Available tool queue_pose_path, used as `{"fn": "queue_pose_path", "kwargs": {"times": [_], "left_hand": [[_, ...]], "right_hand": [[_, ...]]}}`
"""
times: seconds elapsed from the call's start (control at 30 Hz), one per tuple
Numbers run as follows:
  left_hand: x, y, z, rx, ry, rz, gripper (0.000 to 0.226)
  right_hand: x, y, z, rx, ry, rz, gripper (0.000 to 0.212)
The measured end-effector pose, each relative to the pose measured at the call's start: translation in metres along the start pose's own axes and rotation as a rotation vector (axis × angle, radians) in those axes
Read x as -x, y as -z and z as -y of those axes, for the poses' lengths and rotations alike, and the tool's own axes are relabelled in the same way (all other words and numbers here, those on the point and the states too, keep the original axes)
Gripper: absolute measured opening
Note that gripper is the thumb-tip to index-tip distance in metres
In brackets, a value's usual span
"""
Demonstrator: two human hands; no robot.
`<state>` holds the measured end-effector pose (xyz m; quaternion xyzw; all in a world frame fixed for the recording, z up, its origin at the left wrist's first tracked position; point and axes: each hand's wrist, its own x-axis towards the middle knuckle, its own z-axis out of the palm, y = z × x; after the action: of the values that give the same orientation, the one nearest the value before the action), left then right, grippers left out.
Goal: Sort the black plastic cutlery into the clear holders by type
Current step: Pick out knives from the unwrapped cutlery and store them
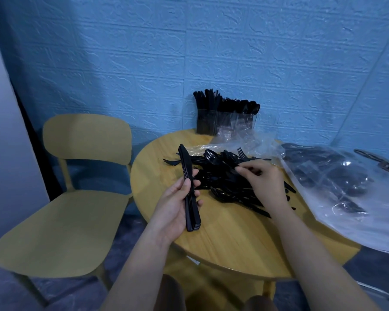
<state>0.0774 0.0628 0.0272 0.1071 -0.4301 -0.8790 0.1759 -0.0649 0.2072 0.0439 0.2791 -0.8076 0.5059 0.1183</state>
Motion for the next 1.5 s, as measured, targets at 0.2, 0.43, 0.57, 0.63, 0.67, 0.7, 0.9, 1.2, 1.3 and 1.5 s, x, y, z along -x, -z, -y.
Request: {"fn": "queue_pose_path", "kwargs": {"times": [0.2,0.43,0.57,0.63,0.67,0.7,0.9,1.2,1.3,1.5], "left_hand": [[0.001,0.0,0.001,-0.002,-0.004,0.006,0.031],[0.002,-0.003,0.0,-0.007,-0.001,0.01,0.028],[0.001,-0.004,0.0,-0.001,0.0,0.003,0.026],[0.002,-0.005,0.0,-0.022,-0.004,0.006,0.026],[0.003,-0.006,0.0,-0.027,-0.004,0.016,0.026],[0.004,-0.007,0.001,-0.026,-0.003,0.029,0.025],[0.004,-0.008,0.001,-0.075,0.013,0.045,0.025],[-0.004,0.005,0.002,0.183,-0.098,-0.19,0.026],[-0.002,0.006,-0.001,0.201,-0.083,-0.217,0.026],[-0.01,0.017,-0.019,0.186,-0.088,-0.304,0.024]], "right_hand": [[-0.002,0.01,0.006,-0.252,0.015,-0.17,0.011],[-0.002,0.022,0.022,-0.681,-0.017,-0.272,0.012],[0.0,0.007,0.037,-0.776,-0.18,0.171,0.006],[0.004,-0.007,0.043,-0.728,-0.2,0.309,0.003],[0.006,-0.014,0.044,-0.663,-0.188,0.334,0.002],[0.007,-0.02,0.045,-0.585,-0.168,0.338,0.004],[0.006,-0.037,0.048,-0.255,-0.024,0.348,0.017],[-0.005,-0.032,0.039,0.235,0.221,0.322,0.013],[-0.015,-0.041,0.045,0.373,0.369,0.371,0.016],[-0.042,-0.079,0.071,0.702,0.572,0.673,0.029]]}}
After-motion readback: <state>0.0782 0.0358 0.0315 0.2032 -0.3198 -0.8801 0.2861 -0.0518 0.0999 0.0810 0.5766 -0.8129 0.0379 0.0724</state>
